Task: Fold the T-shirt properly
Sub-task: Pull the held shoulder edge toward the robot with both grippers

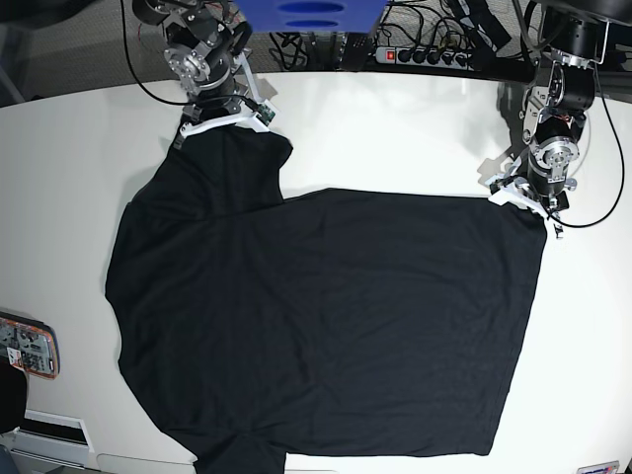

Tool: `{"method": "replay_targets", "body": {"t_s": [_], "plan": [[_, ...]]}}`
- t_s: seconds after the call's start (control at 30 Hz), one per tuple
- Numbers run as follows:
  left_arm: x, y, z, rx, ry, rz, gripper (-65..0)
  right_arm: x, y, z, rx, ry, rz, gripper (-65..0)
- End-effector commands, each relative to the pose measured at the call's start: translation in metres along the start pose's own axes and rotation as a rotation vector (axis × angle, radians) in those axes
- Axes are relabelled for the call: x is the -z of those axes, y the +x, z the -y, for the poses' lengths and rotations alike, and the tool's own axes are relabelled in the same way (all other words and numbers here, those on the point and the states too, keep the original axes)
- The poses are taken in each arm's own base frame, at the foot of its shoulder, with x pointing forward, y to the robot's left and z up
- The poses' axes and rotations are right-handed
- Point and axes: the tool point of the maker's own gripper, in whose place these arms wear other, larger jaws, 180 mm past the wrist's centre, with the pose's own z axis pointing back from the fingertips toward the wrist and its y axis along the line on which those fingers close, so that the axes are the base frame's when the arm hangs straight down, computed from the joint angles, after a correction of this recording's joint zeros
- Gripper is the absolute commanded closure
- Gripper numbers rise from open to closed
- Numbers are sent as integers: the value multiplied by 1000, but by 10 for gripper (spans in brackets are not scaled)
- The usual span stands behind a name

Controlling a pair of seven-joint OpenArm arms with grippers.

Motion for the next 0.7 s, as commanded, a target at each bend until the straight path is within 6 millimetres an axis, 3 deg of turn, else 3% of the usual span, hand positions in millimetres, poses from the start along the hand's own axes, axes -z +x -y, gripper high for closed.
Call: {"method": "replay_targets", "body": {"t_s": [0.0, 0.1, 0.23, 0.43, 0.67], "plan": [[-2, 12, 13, -17, -60, 66, 0, -1, 2, 3, 2, -1, 10, 0], [-4, 16, 6, -16, -40, 76, 0, -1, 7, 13, 7, -25, 22, 0], [-16, 31, -20, -15, 34, 117, 0, 1, -1, 38, 43, -82, 4, 0], [-18, 19, -39, -91, 82, 92, 0, -1, -9, 69, 81, -155, -11, 0], [-18, 12, -43, -107, 92, 77, 0, -2, -17, 106, 124, -241, -30, 0]]}}
